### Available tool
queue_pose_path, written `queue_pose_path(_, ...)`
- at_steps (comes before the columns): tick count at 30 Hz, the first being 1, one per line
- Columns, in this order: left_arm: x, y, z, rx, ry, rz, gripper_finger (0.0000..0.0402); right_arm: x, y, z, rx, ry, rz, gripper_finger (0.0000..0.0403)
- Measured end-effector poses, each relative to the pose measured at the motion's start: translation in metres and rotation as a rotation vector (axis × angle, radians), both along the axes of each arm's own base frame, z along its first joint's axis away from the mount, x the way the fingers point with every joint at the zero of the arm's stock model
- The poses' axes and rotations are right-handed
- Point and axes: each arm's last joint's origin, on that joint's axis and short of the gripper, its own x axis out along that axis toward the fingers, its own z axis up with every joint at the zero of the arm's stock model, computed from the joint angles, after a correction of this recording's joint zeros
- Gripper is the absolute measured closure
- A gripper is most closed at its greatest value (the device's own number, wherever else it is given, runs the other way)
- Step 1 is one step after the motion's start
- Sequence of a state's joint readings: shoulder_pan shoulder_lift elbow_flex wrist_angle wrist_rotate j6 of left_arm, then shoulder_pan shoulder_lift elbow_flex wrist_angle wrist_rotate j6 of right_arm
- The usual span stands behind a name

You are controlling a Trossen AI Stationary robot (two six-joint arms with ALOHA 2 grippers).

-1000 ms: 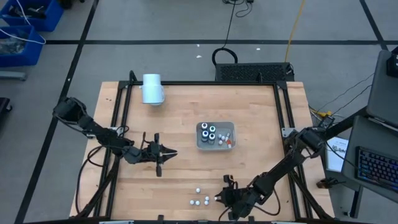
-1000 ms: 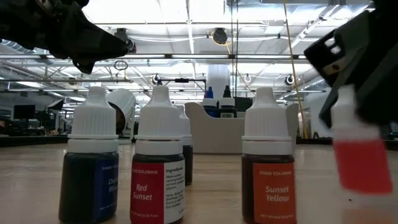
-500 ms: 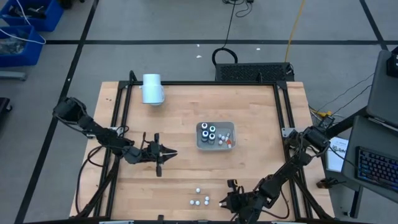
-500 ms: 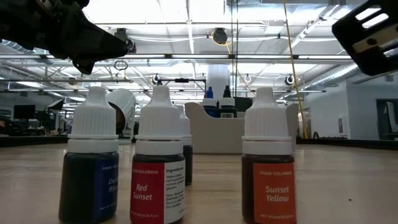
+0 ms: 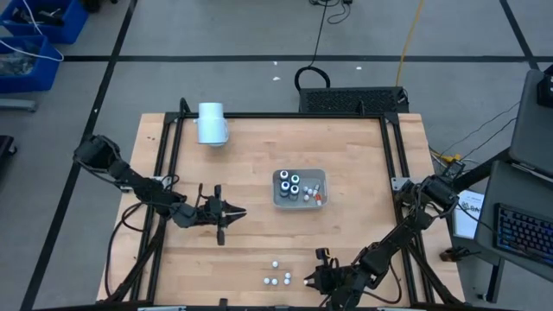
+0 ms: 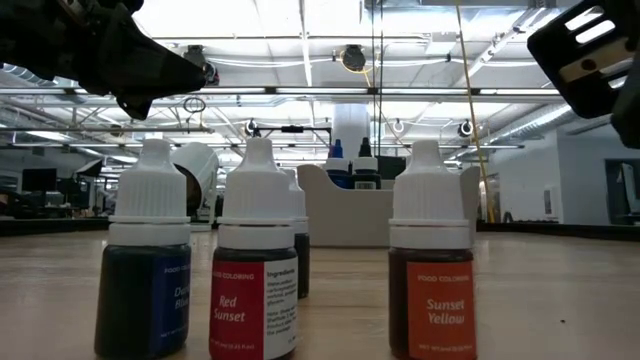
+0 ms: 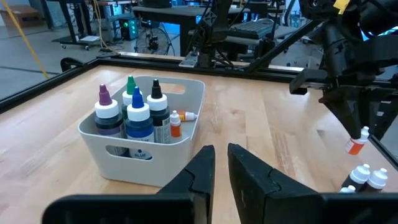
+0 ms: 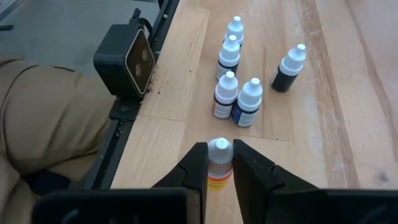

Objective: Pick & Place food coloring
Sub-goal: Put the small orange food coloring bottle into the gray bin

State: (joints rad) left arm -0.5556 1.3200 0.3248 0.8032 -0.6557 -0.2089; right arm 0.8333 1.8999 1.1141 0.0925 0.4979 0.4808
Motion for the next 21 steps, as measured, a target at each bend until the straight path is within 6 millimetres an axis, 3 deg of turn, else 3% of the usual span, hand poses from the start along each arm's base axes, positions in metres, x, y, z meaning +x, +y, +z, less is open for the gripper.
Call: queue_pose_path(21, -0.0003, 0.0002, -0.0016, 0.003, 0.015, 0.001, 0.0350, -0.0023, -0.0025, -0.0045, -0.005, 0.008, -0.002, 0.0358)
